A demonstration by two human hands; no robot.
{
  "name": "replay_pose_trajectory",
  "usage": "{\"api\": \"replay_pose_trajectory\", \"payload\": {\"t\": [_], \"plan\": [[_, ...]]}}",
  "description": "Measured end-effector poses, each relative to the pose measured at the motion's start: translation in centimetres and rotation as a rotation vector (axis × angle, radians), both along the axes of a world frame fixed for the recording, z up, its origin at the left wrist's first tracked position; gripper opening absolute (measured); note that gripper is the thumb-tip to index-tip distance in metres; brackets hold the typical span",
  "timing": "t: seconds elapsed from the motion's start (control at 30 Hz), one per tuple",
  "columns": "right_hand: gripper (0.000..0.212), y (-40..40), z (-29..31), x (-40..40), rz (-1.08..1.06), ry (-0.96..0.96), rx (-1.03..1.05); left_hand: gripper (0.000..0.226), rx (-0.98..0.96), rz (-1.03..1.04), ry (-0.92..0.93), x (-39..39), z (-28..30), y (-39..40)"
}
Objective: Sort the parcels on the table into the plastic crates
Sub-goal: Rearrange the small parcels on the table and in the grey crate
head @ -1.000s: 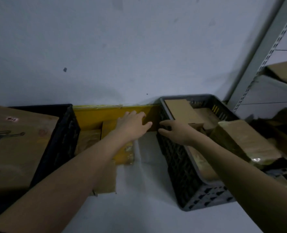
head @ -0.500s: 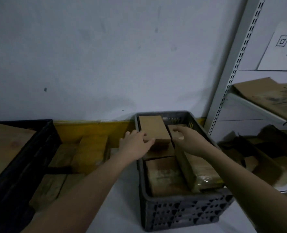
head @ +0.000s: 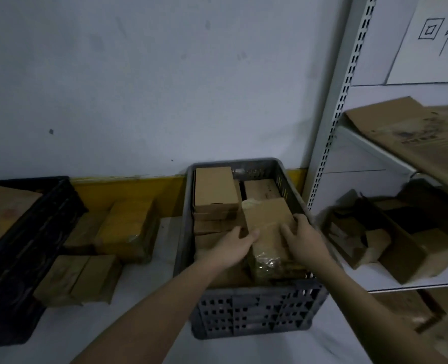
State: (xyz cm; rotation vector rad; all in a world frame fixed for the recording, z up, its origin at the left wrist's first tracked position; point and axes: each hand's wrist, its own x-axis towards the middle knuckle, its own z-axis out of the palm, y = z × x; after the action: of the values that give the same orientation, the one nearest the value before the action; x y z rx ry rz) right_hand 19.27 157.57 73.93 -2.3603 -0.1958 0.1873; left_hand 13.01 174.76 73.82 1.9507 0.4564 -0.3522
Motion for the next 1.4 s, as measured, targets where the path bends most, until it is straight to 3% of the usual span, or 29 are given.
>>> {"api": "replay_pose_trajectory", "payload": {"t": [0.23, 0.4, 0.6, 0.8, 1.03, 1.17, 1.4], "plan": [[0.048, 0.4, -1.0, 0.0, -0.08, 0.087, 0.255, 0.081, -0.225, 0.183, -0.046, -0.4, -1.4, -0.9], [0.054, 1.7, 0.6, 0.2, -0.109, 0.027, 0.44, 0.076, -0.387, 0.199, -0.173, -0.2, 2.0, 0.0], [0.052, 5.2, 4.1, 0.9, 0.084, 0.037, 0.545, 0.078, -0.471, 0.356, -0.285, -0.7, 4.5, 4.2], [0.04, 8.0, 2.5, 2.1, 0.149, 0.065, 0.387, 0.069, -0.558, 0.656, -0.442, -2.4, 4.4, 10.5], [0.032, 10.0, -1.0, 3.5, 0.144, 0.074, 0.085, 0.053, -0.612, 0.77, -0.514, -3.7, 2.2, 17.8], [0.03, 12.2, -1.6, 4.5, 0.132, 0.042, 0.073, 0.046, -0.629, 0.792, -0.537, -4.6, 0.6, 20.9], [0.06, 16.3, -3.2, 8.1, 0.016, 0.096, 0.151, 0.048, -0.519, 0.784, -0.549, -3.5, -1.3, 25.1]]}}
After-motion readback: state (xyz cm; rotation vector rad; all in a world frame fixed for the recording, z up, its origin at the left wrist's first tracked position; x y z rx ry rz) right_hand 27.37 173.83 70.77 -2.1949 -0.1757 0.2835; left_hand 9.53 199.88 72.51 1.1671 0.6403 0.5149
